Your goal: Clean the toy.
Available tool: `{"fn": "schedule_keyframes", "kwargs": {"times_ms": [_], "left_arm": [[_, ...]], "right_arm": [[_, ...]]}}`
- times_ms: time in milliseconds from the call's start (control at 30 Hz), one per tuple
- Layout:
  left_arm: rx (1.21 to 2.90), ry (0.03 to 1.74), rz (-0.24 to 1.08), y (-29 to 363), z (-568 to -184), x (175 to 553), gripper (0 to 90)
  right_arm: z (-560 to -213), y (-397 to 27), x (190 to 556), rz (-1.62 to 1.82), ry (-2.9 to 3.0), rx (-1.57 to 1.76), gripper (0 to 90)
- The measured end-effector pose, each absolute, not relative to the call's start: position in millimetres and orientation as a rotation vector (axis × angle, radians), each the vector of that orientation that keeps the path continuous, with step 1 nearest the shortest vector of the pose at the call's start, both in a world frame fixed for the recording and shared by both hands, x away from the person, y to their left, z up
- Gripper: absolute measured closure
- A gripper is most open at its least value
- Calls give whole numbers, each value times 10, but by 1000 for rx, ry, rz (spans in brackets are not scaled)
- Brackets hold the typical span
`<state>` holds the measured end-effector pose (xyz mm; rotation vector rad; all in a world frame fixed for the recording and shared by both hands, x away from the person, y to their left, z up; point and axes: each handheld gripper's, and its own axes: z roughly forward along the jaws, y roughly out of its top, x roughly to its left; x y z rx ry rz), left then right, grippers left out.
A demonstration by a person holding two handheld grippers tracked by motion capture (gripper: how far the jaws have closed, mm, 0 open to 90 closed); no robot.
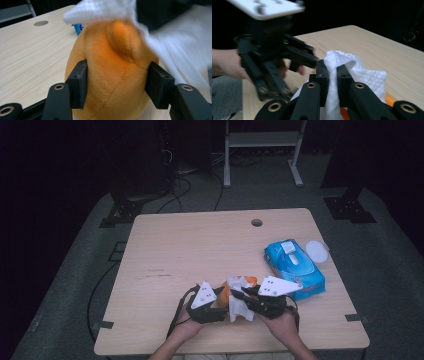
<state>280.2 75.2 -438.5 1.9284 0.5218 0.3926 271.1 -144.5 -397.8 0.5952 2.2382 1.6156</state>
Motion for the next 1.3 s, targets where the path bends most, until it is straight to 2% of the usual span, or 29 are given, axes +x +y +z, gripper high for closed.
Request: {"fn": "schedule_keyframes", "kwargs": {"times_ms": [267, 433, 800, 1100, 1300], "left_arm": [[1938, 501, 425, 692, -4391, 2766, 424], [1952, 489, 442, 692, -4396, 2727, 428], [1954, 446, 438, 678, -4423, 2715, 432], [1956, 444, 432, 695, -4432, 2709, 429], [1961, 423, 445, 675, -4434, 2699, 429]], "right_arm": [[-3997, -1551, 2786, 1596, 2179, 693, 830], [-3998, -1404, 2698, 1563, 2209, 620, 830], [-4154, -1885, 3034, 1561, 2156, 909, 826], [-4066, -1700, 2906, 1563, 2187, 783, 826], [-4180, -1960, 3090, 1509, 2159, 934, 825]]}}
